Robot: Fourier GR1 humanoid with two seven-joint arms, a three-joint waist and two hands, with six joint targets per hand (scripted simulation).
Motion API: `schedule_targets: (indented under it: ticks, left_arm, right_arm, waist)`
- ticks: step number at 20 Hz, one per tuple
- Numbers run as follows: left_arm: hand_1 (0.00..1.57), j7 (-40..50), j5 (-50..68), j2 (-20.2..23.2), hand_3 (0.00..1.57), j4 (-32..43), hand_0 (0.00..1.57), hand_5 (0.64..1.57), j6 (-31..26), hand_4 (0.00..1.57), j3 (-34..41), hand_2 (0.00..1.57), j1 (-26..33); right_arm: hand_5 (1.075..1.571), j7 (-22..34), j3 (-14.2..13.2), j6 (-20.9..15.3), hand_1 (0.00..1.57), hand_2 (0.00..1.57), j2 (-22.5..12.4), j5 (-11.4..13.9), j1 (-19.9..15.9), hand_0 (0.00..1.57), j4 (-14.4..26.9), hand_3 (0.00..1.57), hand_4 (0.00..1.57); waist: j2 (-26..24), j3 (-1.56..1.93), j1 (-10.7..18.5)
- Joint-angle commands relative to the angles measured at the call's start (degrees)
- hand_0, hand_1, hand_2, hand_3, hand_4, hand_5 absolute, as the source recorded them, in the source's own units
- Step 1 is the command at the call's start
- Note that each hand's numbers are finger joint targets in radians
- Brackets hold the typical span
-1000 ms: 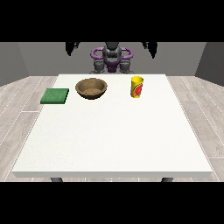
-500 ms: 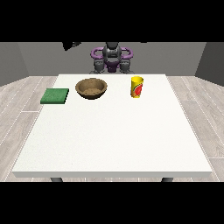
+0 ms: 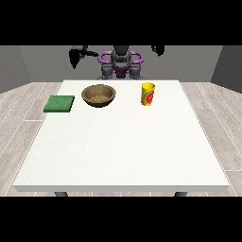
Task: Pick the cup and pour the ball into the bowl, then pick the bowl and place it on the pad
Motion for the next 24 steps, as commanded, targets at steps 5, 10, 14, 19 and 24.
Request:
schedule_targets:
  ticks: [5, 10, 14, 19, 24]
  left_arm:
    - [0.0, -7.9, -2.9, 2.8, 0.0, 11.7, 0.0, 1.254, 0.8, 0.0, 7.3, 0.0, -11.0]
    - [0.0, -12.8, -2.5, 4.8, 0.0, 21.0, 0.0, 1.257, -0.8, 0.0, 11.0, 0.0, -15.6]
    - [0.0, -20.1, -4.1, 3.4, 0.0, 29.4, 0.0, 1.259, 0.5, 0.0, 12.1, 0.0, -16.6]
    - [0.0, -26.1, -5.0, 3.9, 0.0, 36.1, 0.0, 1.233, 1.4, 0.0, 13.9, 0.0, -18.8]
    - [0.0, -27.7, -5.5, 1.8, 0.0, 43.8, 0.0, 1.276, 2.2, 0.0, 13.3, 0.0, -19.3]
  right_arm:
    - [1.559, -6.4, -4.4, 4.1, 0.0, 0.0, -4.0, -2.2, -10.2, 0.0, 7.5, 0.0, 0.0]
    - [1.56, -11.4, -5.1, 5.2, 0.0, 0.0, -4.7, -0.7, -10.6, 0.0, 13.3, 0.0, 0.0]
    - [1.562, -12.0, -6.1, 9.1, 0.0, 0.0, -6.7, -2.8, -11.3, 0.0, 14.3, 0.0, 0.0]
    - [1.563, -15.9, -8.9, 12.1, 0.0, 0.0, -8.7, -4.3, -11.5, 0.0, 20.2, 0.0, 0.0]
    - [1.559, -14.3, -10.8, 15.6, 0.0, 0.0, -11.8, -5.8, -11.2, 0.0, 24.2, 0.0, 0.0]
  waist:
    - [11.4, -0.01, -2.7]
    - [12.6, -0.01, -4.0]
    - [12.5, -0.02, -6.1]
    - [13.6, -0.01, -5.7]
    - [9.2, -0.01, -5.8]
